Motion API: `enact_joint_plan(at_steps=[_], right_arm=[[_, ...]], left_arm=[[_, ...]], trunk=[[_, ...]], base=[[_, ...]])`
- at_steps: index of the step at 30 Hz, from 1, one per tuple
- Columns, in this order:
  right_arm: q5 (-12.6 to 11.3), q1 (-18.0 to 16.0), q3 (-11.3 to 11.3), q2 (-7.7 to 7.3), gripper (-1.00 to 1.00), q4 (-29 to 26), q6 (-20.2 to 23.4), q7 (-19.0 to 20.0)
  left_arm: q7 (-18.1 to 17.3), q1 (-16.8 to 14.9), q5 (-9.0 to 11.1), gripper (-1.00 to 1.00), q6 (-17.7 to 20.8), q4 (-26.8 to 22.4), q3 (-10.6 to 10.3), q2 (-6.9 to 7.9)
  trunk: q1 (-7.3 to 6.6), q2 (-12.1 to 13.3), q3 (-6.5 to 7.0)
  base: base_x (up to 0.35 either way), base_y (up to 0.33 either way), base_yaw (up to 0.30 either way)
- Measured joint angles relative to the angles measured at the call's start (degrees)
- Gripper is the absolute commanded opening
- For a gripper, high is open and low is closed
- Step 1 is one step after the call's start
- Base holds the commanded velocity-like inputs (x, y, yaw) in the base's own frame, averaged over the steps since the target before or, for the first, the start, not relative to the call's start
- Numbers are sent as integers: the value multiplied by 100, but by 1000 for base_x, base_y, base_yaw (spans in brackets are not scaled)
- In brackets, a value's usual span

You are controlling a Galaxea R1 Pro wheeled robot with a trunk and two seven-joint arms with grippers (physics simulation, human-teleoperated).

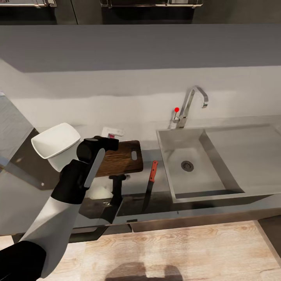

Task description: In the kitchen, take the Vidalia onion out of the sink, dice it on the chopping board with the paring knife, put the diced onion into the bowl on the countertop, then place both the paring knife and the chopping board into the sink.

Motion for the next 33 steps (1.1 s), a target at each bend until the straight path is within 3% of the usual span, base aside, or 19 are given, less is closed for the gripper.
enact_joint_plan(at_steps=[1, 2, 3, 9, 33], right_arm=[[0, 0, 0, 0, 100, 0, 0, 0], [2, 0, 0, 0, 100, 0, 0, 1], [3, 0, 0, 0, 100, 0, 0, 2], [1, 0, 0, 0, 100, 1, 0, 1], [0, 0, 0, 0, 100, 9, 0, -1]], left_arm=[[-30, 0, -10, -100, 0, 32, 0, 2], [-1109, 1, 154, -100, -10, 187, -10, 3], [-1185, 0, 7, -100, -6, 273, -7, 5], [-1195, 0, 6, -100, -27, 790, -17, -9], [-1188, -1, 5, -100, -39, 935, -15, 3]], trunk=[[0, 0, 0], [0, 1, 0], [0, 0, 0], [0, 0, 0], [0, 0, 0]], base=[[0, 0, 0], [0, 0, 0], [0, 0, 0], [0, 0, 0], [0, 0, 0]])
